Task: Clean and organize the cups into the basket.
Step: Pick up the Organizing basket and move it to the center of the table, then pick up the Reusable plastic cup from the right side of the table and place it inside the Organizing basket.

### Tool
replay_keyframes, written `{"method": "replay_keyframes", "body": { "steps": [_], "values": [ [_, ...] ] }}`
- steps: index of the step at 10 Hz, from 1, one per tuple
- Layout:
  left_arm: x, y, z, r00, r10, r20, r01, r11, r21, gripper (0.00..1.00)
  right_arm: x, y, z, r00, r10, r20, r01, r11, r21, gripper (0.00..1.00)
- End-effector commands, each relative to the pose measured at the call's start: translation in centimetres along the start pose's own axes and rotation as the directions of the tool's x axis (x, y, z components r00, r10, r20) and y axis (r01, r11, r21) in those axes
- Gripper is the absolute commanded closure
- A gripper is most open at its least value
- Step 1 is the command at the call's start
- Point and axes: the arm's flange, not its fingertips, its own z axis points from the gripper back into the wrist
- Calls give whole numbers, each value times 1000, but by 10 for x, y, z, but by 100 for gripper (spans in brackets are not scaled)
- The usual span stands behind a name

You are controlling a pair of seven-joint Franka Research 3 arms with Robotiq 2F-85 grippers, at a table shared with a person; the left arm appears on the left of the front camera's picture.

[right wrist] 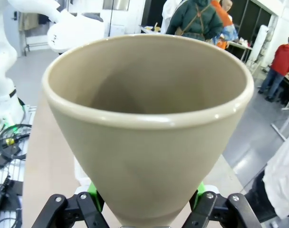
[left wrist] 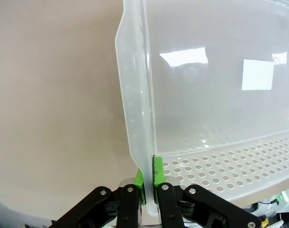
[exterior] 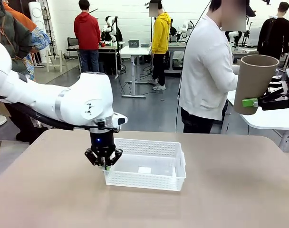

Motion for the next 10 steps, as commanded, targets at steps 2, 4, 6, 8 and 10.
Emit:
{"method": "replay_keyframes", "body": {
  "steps": [2,4,6,8,10],
  "values": [
    [13,-11,-8,999,51,8,-51,999,-5,100,0,0,0,1000,0,0,0,1000,0,100],
    [5,5,5,997,50,54,-48,998,-44,100,0,0,0,1000,0,0,0,1000,0,100],
    [10,-6,-9,1000,20,-3,-20,1000,-13,100,0,0,0,1000,0,0,0,1000,0,100],
    [10,-6,-9,1000,20,-3,-20,1000,-13,100,9,12,-20,981,35,-191,-22,997,69,19],
    [10,-6,-9,1000,20,-3,-20,1000,-13,100,67,24,-89,884,148,-444,-66,979,195,19]
  ]
}}
